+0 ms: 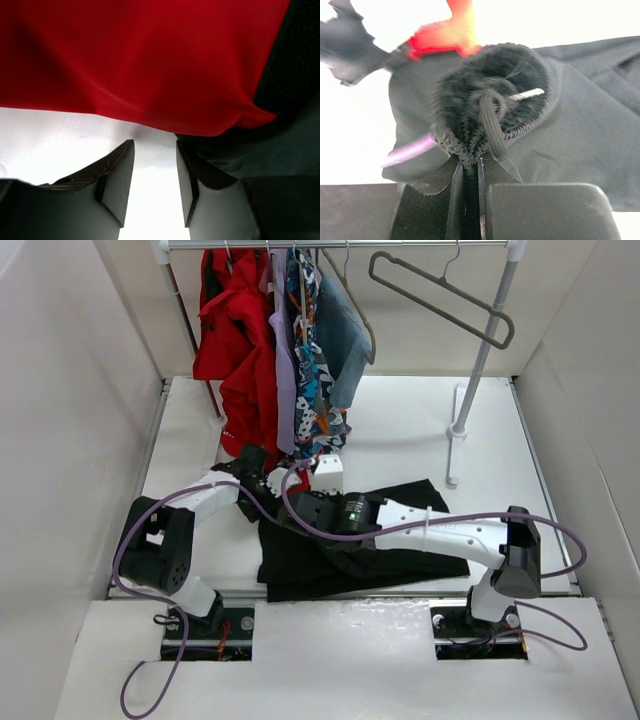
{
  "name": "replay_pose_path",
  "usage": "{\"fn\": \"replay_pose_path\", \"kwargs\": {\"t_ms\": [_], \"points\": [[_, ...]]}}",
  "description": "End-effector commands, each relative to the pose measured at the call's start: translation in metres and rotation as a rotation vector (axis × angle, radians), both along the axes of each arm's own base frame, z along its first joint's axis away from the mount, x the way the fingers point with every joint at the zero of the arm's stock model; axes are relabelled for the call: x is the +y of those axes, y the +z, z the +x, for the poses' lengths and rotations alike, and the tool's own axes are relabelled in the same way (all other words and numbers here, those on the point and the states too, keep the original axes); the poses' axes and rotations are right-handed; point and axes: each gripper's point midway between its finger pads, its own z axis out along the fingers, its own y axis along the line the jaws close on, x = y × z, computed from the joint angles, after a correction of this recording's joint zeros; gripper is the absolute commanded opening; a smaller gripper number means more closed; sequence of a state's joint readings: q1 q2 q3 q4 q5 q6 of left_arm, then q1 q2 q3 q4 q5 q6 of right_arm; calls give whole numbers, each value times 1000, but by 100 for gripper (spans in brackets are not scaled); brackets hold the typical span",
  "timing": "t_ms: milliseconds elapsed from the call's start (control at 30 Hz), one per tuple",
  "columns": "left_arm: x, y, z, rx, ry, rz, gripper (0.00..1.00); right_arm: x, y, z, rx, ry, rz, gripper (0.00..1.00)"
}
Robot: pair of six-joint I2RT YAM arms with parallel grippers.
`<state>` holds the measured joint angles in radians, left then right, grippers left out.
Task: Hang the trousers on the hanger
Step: Fold the trousers at the center of the board.
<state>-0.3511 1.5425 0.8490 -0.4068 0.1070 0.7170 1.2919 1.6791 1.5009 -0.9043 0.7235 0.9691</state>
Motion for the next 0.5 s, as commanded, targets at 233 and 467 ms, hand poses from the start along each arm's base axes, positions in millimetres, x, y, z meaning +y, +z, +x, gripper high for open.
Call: {"fn": "replay_pose_path", "kwargs": {"t_ms": [233, 467], "points": [[11, -11, -9, 48, 13, -28, 34, 63, -8, -2, 8, 91, 86, 0], [41, 6, 18, 16, 151, -17, 52, 119, -78, -30, 127, 448, 49, 66]]}}
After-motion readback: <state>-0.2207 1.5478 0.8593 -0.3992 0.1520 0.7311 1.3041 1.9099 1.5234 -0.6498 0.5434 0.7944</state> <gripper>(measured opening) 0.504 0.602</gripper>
